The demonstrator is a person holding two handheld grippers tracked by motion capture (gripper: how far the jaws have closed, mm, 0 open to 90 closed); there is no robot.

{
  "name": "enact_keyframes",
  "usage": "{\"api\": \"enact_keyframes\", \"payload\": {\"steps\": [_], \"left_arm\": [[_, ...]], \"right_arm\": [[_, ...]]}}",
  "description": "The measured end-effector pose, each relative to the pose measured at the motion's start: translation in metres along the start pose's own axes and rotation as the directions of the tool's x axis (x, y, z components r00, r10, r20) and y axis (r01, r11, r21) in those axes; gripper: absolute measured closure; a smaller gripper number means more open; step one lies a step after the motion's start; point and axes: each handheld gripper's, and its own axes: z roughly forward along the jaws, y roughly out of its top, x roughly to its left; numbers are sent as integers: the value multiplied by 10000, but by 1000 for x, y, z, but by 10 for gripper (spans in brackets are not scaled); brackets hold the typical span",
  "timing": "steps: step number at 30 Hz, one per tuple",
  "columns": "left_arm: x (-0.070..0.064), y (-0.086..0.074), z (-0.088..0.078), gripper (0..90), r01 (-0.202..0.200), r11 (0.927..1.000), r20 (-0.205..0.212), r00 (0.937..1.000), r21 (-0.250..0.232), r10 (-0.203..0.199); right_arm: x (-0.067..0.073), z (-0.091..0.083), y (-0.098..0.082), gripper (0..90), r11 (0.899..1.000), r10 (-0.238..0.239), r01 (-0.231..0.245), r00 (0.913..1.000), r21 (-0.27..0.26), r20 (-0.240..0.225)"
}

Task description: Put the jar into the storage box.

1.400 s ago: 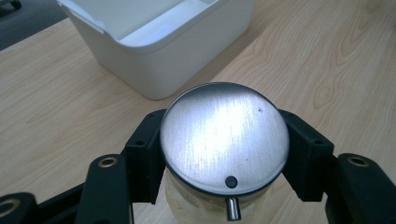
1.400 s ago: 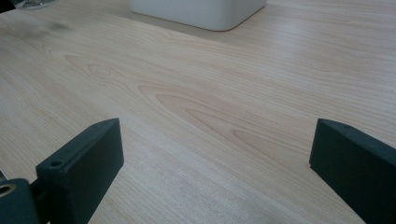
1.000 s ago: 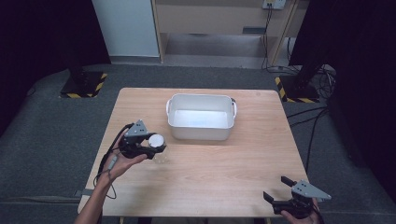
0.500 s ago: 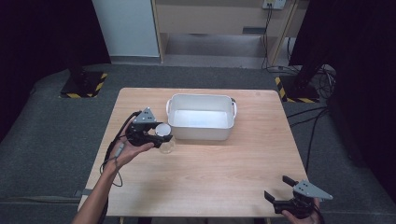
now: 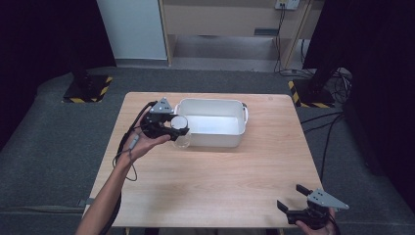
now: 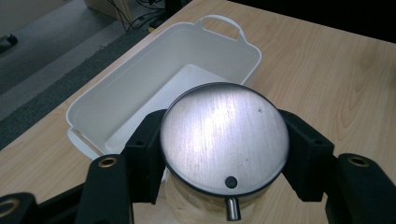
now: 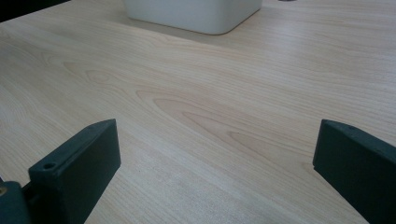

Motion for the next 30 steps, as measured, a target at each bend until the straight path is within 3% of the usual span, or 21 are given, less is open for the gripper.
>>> {"api": "enact_keyframes", "payload": {"steps": [10, 15, 30], "left_arm": [[11, 28, 21, 380, 112, 9998, -100, 9999, 149, -111], [19, 35, 35, 380, 382, 9991, -281, 9989, 183, -377], [39, 36, 83, 380, 1155, 9933, -1298, 9850, 41, -1140]], "right_arm": [[0, 0, 0, 10, 10000, 26, -26, 10000, 13, -64], [0, 0, 0, 10, 10000, 19, -18, 10000, 15, -83], [-1, 0, -1, 10, 10000, 53, -53, 9999, -9, -121]]}}
